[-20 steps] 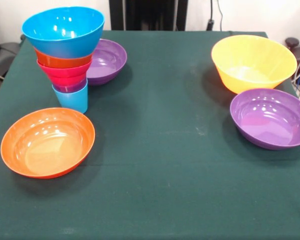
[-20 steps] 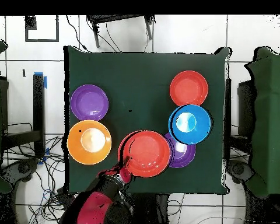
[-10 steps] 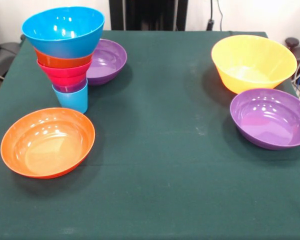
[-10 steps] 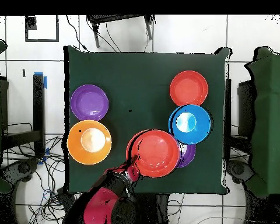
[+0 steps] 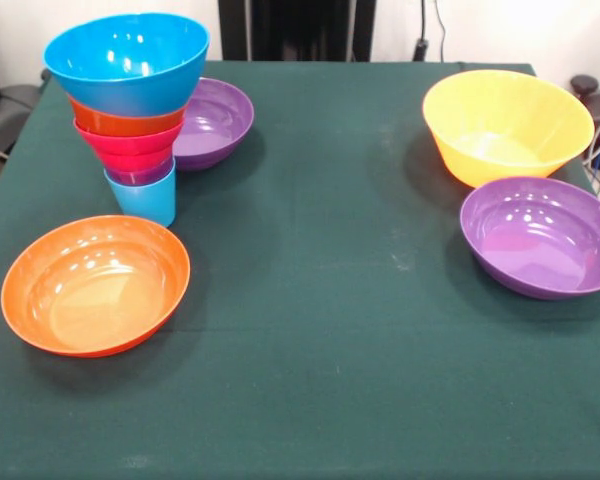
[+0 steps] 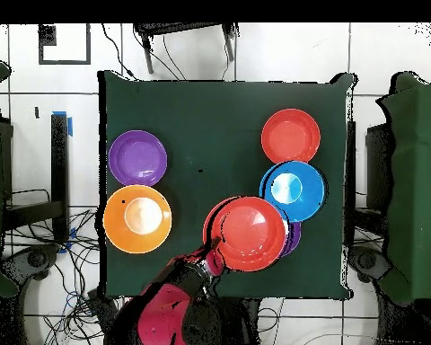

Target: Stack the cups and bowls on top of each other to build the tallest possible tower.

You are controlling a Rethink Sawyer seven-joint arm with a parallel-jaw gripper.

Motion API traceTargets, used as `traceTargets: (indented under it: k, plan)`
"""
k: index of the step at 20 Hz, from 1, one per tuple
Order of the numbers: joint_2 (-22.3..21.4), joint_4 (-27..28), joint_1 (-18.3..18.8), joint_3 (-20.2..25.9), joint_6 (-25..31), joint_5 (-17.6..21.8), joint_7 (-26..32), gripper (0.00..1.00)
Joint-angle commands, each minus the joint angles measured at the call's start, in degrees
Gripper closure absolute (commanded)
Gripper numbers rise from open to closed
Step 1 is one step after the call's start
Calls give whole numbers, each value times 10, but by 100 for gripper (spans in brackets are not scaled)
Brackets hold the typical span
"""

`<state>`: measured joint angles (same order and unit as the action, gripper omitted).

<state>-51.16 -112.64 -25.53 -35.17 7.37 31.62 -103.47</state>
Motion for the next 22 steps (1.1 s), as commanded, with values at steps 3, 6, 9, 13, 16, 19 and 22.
traceTargets:
  k: [3, 6, 9, 13, 16, 19, 22]
  plan:
    - [-11, 17, 30, 90, 67, 56, 54, 100]
    - [-16, 19, 41, 101, 73, 65, 58, 100]
    - [-20, 22, 48, 112, 81, 72, 62, 100]
    - [-24, 27, 57, 128, 93, 78, 65, 100]
    - [-25, 28, 63, 136, 96, 84, 65, 100]
    - [-31, 24, 70, 143, 97, 91, 66, 100]
    - [-37, 18, 77, 149, 97, 99, 68, 100]
